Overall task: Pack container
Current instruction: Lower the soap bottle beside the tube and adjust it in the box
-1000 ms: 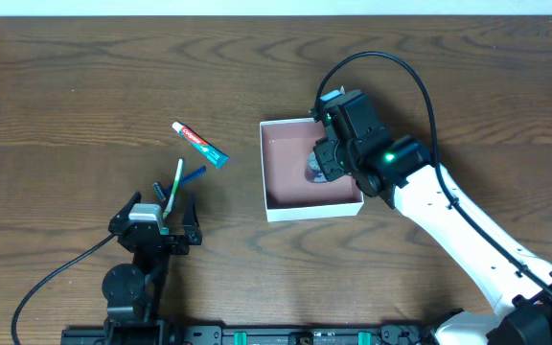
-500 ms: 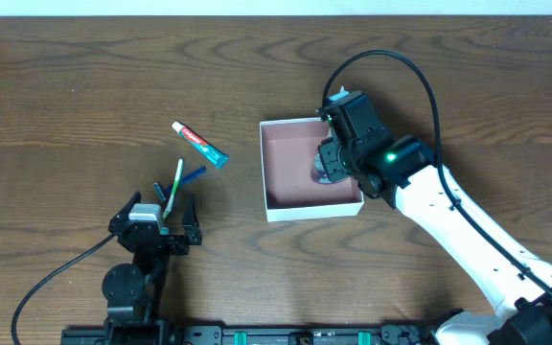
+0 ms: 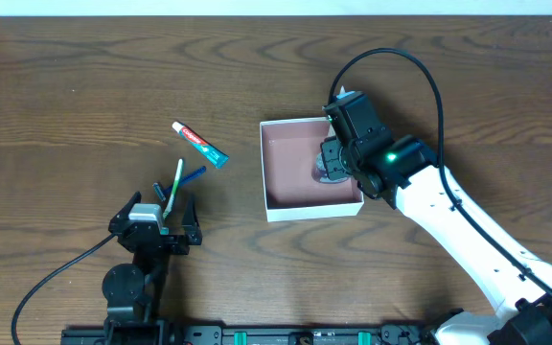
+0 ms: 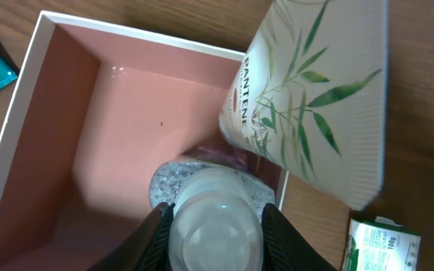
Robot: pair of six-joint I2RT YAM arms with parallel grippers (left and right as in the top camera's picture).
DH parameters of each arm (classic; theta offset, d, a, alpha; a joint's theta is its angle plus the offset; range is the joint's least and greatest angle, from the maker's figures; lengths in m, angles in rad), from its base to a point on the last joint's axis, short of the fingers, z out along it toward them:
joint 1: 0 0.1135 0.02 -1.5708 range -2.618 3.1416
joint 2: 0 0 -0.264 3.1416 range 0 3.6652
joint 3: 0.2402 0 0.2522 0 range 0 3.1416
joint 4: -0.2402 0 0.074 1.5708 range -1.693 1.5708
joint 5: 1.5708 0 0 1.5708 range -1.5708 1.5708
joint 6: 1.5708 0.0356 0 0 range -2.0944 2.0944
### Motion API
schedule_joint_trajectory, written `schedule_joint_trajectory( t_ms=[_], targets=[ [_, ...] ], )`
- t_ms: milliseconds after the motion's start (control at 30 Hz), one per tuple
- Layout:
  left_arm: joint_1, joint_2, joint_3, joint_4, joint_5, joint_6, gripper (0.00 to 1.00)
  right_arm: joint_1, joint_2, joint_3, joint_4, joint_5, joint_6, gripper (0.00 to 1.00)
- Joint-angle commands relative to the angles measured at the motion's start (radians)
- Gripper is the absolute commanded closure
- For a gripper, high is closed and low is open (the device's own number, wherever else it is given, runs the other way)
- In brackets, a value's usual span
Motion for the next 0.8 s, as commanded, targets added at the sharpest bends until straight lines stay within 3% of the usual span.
schedule_joint_trajectory(
  t_ms=[0, 567, 767],
  targets=[
    [0.006, -0.002, -0.017, -0.034, 0.015, 0.003, 0.02, 0.01, 0.011, -0.015, -0.028, 0.03, 0.056, 0.86],
    [0.006, -0.002, -0.017, -0.034, 0.015, 0.003, 0.02, 0.01, 0.011, -0.015, -0.061, 0.103, 0.101, 0.85],
    [0.006, -0.002, -0.017, -0.034, 0.015, 0.003, 0.02, 0.01, 0.011, -0.015, -0.06, 0.12, 0.092, 0.68]
  ],
)
